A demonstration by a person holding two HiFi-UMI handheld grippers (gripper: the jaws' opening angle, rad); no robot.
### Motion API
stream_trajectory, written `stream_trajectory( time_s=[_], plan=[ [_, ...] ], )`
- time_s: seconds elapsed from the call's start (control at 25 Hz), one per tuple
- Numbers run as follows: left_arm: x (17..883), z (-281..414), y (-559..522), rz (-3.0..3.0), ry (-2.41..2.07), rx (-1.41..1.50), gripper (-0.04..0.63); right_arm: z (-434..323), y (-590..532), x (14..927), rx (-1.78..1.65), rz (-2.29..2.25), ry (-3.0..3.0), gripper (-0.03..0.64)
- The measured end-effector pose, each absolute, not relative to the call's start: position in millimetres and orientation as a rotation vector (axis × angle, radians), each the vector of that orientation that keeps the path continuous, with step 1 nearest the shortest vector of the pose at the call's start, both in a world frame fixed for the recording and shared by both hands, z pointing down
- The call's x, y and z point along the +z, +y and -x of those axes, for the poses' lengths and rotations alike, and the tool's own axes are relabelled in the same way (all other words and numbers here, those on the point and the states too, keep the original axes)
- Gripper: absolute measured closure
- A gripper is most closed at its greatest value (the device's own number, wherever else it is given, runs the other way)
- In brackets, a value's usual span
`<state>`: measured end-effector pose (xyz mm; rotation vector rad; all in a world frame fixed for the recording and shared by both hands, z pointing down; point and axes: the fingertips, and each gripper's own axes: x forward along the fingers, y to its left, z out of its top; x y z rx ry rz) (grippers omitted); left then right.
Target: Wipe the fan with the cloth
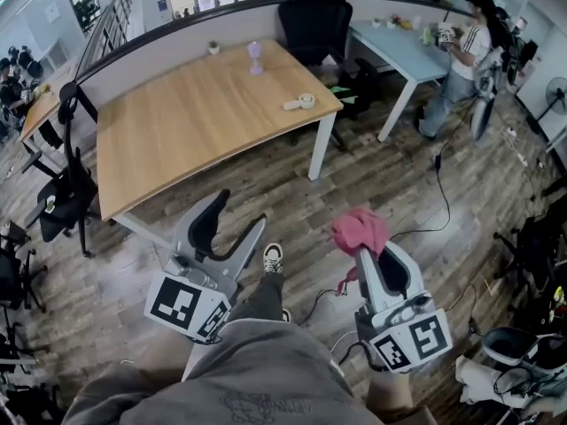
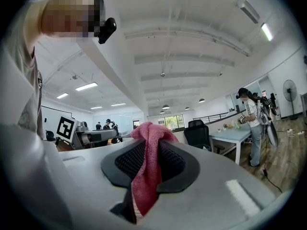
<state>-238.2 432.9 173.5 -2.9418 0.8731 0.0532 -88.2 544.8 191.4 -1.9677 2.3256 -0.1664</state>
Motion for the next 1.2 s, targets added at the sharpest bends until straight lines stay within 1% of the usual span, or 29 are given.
stream_trajectory(
  time_s=[0.24, 0.4, 0.6, 0.68, 0.96, 1.2],
  plan=[
    [185.6, 222.2, 401.1, 2.952, 0.854, 0.006, 0.339, 75.7, 512.7, 197.2, -0.186, 1.987, 2.333, 0.532],
    [180.4, 209.7, 371.0, 2.963, 0.835, 0.042, 0.341, 64.2, 480.4, 198.0, -0.186, 2.000, 2.340, 0.533],
    [189.9, 194.7, 316.8, 2.967, 0.828, 0.013, 0.342, 51.6, 428.9, 202.6, -0.200, 2.012, 2.350, 0.532],
    [189.4, 189.2, 294.0, 2.968, 0.818, 0.007, 0.356, 46.5, 406.3, 201.2, -0.200, 2.017, 2.356, 0.532],
    [186.8, 161.3, 218.6, 2.959, 0.753, -0.062, 0.356, 22.9, 327.5, 191.0, -0.208, 2.059, 2.344, 0.532],
    [204.3, 150.9, 152.2, 3.000, 0.711, -0.088, 0.356, 15.5, 259.9, 193.9, -0.230, 2.088, 2.377, 0.532]
  ],
)
